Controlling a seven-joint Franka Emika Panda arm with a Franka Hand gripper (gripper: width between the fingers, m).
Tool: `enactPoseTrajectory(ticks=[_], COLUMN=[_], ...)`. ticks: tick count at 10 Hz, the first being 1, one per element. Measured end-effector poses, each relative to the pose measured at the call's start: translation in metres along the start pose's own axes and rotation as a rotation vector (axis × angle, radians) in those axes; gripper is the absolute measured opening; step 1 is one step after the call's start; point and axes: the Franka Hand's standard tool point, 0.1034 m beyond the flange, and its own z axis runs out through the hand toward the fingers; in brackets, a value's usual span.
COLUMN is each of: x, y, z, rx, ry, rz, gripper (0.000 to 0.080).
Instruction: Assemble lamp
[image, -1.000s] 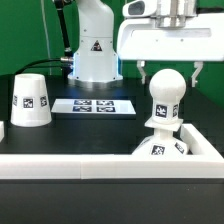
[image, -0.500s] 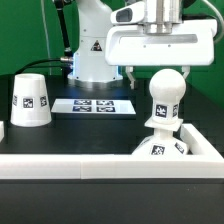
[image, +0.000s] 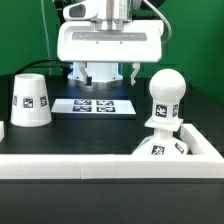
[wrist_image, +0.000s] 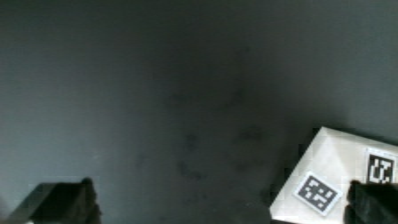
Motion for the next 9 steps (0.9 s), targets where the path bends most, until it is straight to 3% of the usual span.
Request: enactPoseTrajectory(ticks=[5, 9], x=[0.003, -0.020], y=[0.038, 0.101], z=[0.000, -0.020], rx=[-0.022, -0.050], ry=[0.000, -0.026], rz=[-0.028, -0.039], gripper=[0.0699, 0.0699])
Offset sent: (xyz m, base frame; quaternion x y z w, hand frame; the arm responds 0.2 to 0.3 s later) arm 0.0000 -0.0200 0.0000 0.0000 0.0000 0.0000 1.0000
